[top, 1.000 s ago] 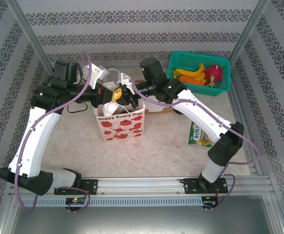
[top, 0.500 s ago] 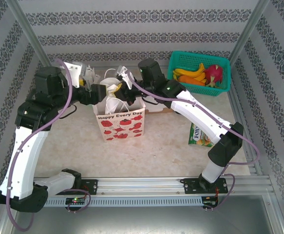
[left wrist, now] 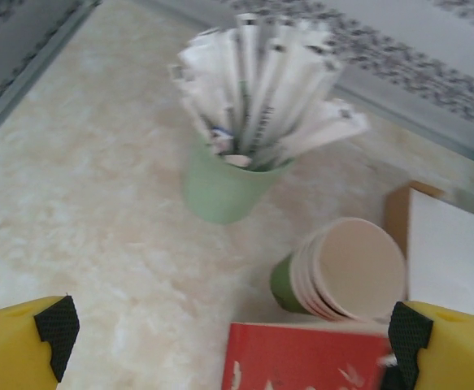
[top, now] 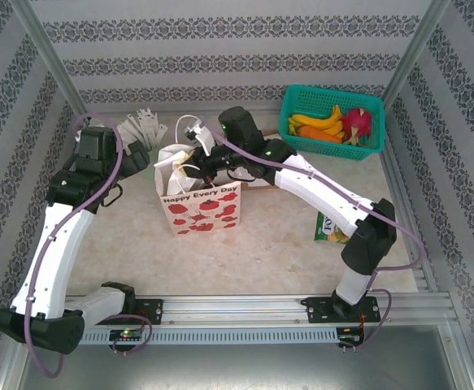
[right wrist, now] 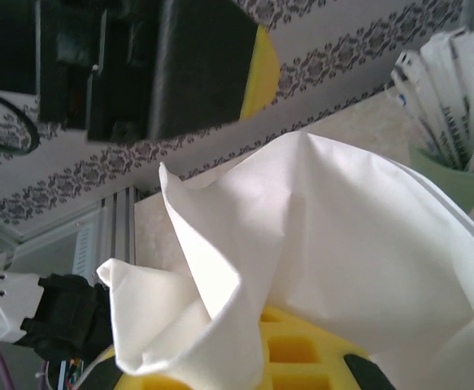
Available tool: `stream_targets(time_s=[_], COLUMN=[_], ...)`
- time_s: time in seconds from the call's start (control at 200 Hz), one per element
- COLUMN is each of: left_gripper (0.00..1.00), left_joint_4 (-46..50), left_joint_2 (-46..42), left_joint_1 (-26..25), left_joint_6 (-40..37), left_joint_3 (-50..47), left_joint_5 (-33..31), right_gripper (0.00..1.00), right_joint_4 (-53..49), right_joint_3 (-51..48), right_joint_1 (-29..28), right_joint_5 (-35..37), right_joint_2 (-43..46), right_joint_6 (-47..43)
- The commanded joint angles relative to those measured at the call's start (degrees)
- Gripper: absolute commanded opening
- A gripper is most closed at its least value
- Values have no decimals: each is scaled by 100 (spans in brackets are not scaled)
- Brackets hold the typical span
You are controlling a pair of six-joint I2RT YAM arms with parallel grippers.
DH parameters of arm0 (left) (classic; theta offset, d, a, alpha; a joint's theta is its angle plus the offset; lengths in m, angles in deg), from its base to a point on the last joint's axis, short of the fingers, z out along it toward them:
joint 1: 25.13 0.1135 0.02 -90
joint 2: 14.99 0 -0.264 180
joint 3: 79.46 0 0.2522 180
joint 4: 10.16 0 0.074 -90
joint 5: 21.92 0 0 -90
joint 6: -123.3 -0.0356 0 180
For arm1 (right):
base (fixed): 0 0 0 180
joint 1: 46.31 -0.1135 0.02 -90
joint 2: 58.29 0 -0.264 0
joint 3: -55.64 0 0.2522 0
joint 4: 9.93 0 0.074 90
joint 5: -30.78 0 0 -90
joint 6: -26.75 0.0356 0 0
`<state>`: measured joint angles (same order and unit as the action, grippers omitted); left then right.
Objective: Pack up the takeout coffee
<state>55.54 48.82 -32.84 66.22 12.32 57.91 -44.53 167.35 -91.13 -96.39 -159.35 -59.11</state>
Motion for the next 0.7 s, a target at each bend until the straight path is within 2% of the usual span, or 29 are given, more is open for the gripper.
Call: stream_targets(time_s=[0.0,0.12,0.25,0.305,0.545,0.694], left_gripper=[99,99,99,99,99,99], left_joint_4=[172,148,19,-98,-305,-269], left_joint_2=[24,234,433,466,612,718], left_joint_1=[181,191,195,190,195,191], left_joint_6=[600,815,1138,1194,1118,1036], left_joint_3=[-349,-696,-1123,-1271,-1327,-1149], left_joint_5=[-209,189,729,875,989,952], right_gripper=[2,5,19,21,54,61], right_joint_4=[-51,-101,-191,-297,-462,-653], right_joint_3=[10,199,102,143,43,-83], right_joint_1=[-115,-106,-124,-119,-47,-12], right_joint_5=[-345,-492,-633,-497,-162,616], right_joint_2=[-361,-659,-755,-788,-336,81], right_joint_6=[-262,-270,-674,-717,-1092,-1421])
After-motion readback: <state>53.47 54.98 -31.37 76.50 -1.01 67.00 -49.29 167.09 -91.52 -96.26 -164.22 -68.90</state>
